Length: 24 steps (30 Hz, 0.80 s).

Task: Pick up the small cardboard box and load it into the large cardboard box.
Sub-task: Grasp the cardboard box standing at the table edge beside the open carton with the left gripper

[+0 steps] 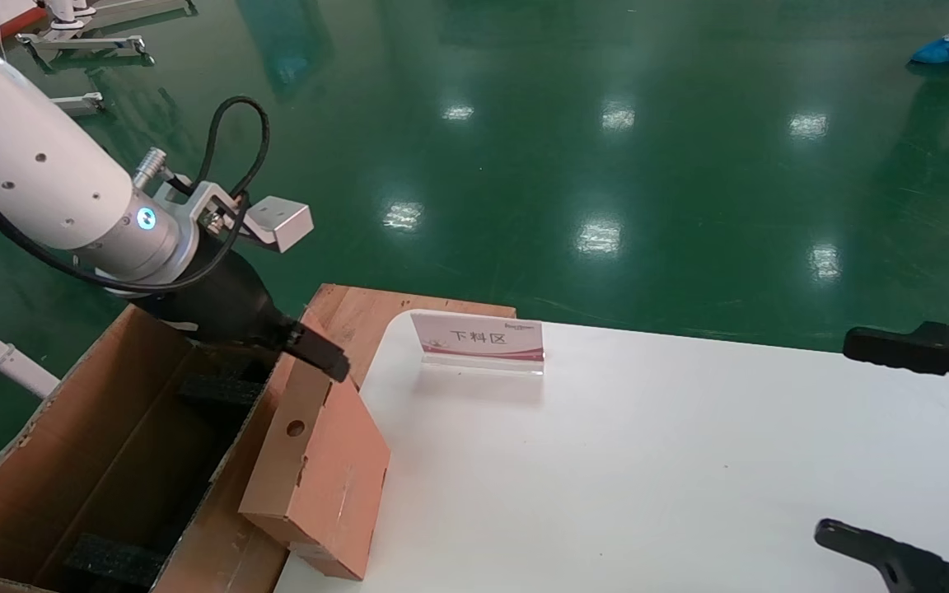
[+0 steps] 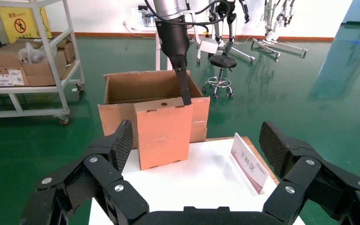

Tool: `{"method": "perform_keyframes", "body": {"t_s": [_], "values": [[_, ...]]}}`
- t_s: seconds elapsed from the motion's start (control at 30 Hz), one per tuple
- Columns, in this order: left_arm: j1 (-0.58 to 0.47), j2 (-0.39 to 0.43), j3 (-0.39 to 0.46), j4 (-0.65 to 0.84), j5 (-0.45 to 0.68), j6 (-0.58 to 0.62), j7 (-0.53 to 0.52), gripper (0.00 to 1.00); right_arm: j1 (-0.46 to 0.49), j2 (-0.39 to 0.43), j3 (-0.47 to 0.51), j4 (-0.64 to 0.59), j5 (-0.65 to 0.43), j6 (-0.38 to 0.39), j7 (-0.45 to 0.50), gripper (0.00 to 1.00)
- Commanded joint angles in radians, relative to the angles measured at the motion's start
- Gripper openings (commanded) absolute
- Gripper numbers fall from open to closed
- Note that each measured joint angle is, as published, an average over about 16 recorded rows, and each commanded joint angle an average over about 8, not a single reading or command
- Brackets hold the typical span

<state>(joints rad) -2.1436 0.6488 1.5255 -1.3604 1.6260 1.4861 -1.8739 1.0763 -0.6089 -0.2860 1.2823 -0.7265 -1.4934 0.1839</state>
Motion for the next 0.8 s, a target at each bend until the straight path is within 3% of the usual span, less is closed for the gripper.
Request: {"method": "perform_keyframes", "body": {"t_s": [0.03,0.8], "values": [[0.003,-0.005,-0.002,0.000,-0.011,-0.013,0.006,1.00,0.000,0.000,0.000,0.000,0.000,0.000,0.000,1.00],[0.056,-0.048,0.020,0.001,-0.063,-0.021,-0.024,1.00,0.000,0.001,-0.002,0.000,0.001,0.001,-0.001,1.00]]}}
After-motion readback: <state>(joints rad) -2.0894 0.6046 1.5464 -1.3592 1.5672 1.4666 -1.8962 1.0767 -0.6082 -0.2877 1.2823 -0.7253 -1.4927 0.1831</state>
